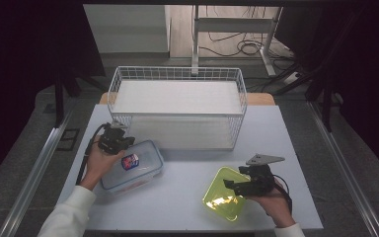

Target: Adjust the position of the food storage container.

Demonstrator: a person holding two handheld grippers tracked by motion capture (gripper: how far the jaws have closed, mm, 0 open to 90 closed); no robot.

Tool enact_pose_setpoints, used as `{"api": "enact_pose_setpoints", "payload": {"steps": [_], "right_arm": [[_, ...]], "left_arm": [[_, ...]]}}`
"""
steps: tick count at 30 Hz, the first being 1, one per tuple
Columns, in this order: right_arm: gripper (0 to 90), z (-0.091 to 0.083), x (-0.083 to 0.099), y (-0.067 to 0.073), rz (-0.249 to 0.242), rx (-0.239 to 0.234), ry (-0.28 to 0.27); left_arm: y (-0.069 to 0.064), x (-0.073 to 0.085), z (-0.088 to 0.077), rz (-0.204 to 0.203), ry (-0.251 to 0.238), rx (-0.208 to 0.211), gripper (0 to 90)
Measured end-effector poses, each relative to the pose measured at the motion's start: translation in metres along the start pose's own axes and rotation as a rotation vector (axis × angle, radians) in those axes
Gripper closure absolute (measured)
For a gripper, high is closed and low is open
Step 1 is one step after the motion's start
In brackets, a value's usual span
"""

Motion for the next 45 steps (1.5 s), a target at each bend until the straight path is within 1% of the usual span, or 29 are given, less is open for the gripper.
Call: {"api": "enact_pose_setpoints", "payload": {"steps": [2,6,7,9,11,12,13,14,15,17,19,21,22,23,25,27,28,29,30,32,33,34,35,37,41,42,43,44,45], "right_arm": [[20.1,0.0,0.0,0.0,-0.001,0.001,0.0],[20.1,0.0,0.0,0.0,-0.003,0.007,-0.003],[20.1,0.0,0.0,0.0,-0.001,0.008,-0.001],[20.1,0.0,0.0,0.0,-0.002,0.008,-0.001],[20.1,0.001,0.0,0.0,-0.004,0.007,0.0],[20.1,0.001,0.0,0.0,-0.004,0.007,0.002],[20.1,0.001,0.0,0.0,-0.003,0.008,0.001],[20.1,0.001,0.0,0.0,-0.003,0.008,0.001],[20.1,0.001,0.0,0.0,-0.003,0.008,0.002],[20.1,0.001,0.0,0.001,-0.005,0.009,0.003],[20.1,0.0,0.0,0.002,-0.006,0.007,0.003],[20.1,0.0,0.0,0.003,-0.009,0.007,0.003],[20.1,0.0,0.0,0.004,-0.013,0.007,0.004],[20.1,0.0,0.0,0.004,-0.013,0.007,0.004],[20.1,0.0,0.0,0.003,-0.013,0.01,0.004],[20.1,0.001,0.0,0.003,-0.014,0.012,0.004],[20.1,0.001,0.0,0.003,-0.014,0.012,0.004],[20.1,0.0,0.0,0.003,-0.015,0.013,0.004],[20.1,0.0,0.0,0.003,-0.015,0.013,0.004],[20.1,0.0,0.0,0.003,-0.015,0.013,0.004],[20.1,0.0,0.0,0.003,-0.014,0.013,0.003],[20.1,0.0,0.0,0.003,-0.014,0.013,0.003],[20.1,0.0,0.0,0.003,-0.014,0.013,0.004],[20.1,0.001,0.0,0.003,-0.012,0.014,0.006],[20.1,0.001,0.0,0.002,-0.009,0.014,0.003],[20.1,0.0,-0.001,0.003,-0.009,0.015,-0.006],[20.2,-0.001,-0.002,0.004,-0.006,0.012,-0.013],[20.2,-0.001,-0.002,0.004,-0.006,0.012,-0.013],[20.1,-0.003,-0.004,0.007,-0.004,0.001,-0.023]], "left_arm": [[0.0,0.0,0.0,0.004,0.0,0.0,90.0],[-0.002,0.0,0.0,-0.009,-0.005,0.017,90.0],[-0.003,0.0,-0.001,0.002,-0.005,0.019,90.0],[-0.004,0.0,-0.001,0.006,-0.006,0.022,90.0],[-0.007,0.0,-0.001,0.003,-0.004,0.037,90.0],[-0.008,0.0,-0.002,0.015,-0.001,0.04,90.0],[-0.012,0.0,-0.002,0.026,0.001,0.05,90.0],[-0.012,0.0,-0.002,0.026,0.001,0.05,90.0],[-0.015,-0.001,-0.002,0.02,-0.004,0.058,90.0],[-0.021,-0.002,-0.003,0.021,-0.008,0.091,90.0],[-0.028,-0.003,-0.003,0.037,-0.008,0.128,90.0],[-0.034,-0.003,-0.004,0.053,-0.002,0.139,90.0],[-0.034,-0.003,-0.004,0.053,-0.002,0.139,90.0],[-0.036,-0.004,-0.004,0.051,-0.004,0.148,90.0],[-0.042,-0.004,-0.004,0.059,-0.005,0.168,90.0],[-0.048,-0.006,-0.004,0.065,-0.008,0.177,90.0],[-0.048,-0.006,-0.004,0.065,-0.008,0.177,90.0],[-0.054,-0.007,-0.005,0.071,-0.009,0.194,90.0],[-0.054,-0.007,-0.005,0.071,-0.009,0.194,90.0],[-0.06,-0.007,-0.005,0.085,-0.009,0.206,90.0],[-0.064,-0.008,-0.006,0.096,-0.007,0.212,90.0],[-0.064,-0.008,-0.006,0.096,-0.007,0.212,90.0],[-0.068,-0.008,-0.006,0.099,-0.008,0.222,90.0],[-0.071,-0.009,-0.006,0.103,-0.01,0.228,90.0],[-0.072,-0.01,-0.008,0.12,-0.01,0.223,90.0],[-0.067,-0.011,-0.014,0.132,-0.022,0.212,90.0],[-0.065,-0.012,-0.018,0.107,-0.04,0.209,90.0],[-0.065,-0.012,-0.018,0.107,-0.04,0.209,90.0],[-0.058,-0.014,-0.03,0.063,-0.078,0.203,89.3]]}}
Point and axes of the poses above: each handheld gripper's, and its own axes: z roughly forward along the jaws, x roughly out of its underside, y roughly to its left, the point moved 10 cm from there along z, roughly forward along the jaws, and after that the axes turned 12 degrees about z, right-handed, at the moved point
